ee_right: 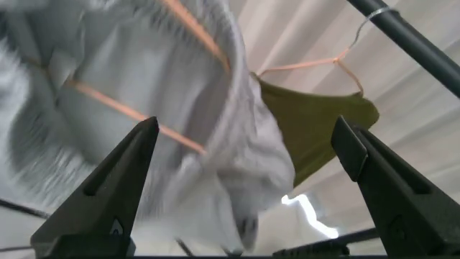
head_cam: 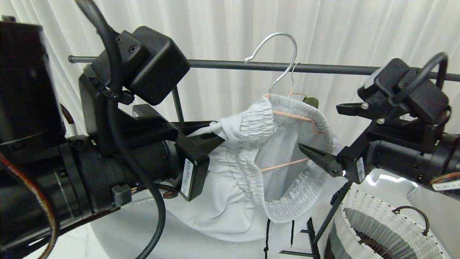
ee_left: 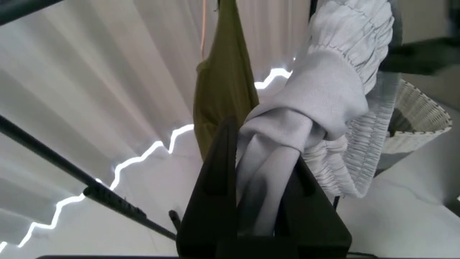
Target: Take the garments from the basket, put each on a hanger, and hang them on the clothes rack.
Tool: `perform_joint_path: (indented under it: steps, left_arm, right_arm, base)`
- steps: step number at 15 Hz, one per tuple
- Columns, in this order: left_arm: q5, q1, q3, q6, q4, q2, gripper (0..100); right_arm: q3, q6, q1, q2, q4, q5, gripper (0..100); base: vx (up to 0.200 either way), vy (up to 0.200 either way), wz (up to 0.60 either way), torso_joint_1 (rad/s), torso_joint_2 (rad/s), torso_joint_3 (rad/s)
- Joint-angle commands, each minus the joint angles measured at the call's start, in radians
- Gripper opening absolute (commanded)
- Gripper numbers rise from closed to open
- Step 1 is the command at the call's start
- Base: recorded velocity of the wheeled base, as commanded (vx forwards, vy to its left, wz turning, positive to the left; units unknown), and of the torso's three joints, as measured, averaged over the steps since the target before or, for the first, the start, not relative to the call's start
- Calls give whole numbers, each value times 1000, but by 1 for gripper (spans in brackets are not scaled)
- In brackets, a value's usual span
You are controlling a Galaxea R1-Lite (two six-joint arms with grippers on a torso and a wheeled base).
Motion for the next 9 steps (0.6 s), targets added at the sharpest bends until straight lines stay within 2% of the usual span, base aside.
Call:
perform_joint_path:
  steps: [1, 3, 9]
  left_arm:
    - [0, -16, 11, 1, 0, -13, 0]
    - [0, -33, 31, 1, 0, -27, 0]
    - [0, -36, 35, -1, 0, -29, 0]
  right_arm:
    - [-39, -20, -43, 90, -13, 10, 100]
    - [-48, -49, -68, 110, -50, 32, 100]
    - [-50, -52, -69, 115, -68, 38, 100]
  base:
    - [0, 0, 0, 0, 0, 0]
    - [0, 0, 0, 0, 0, 0]
    - [0, 0, 0, 0, 0, 0]
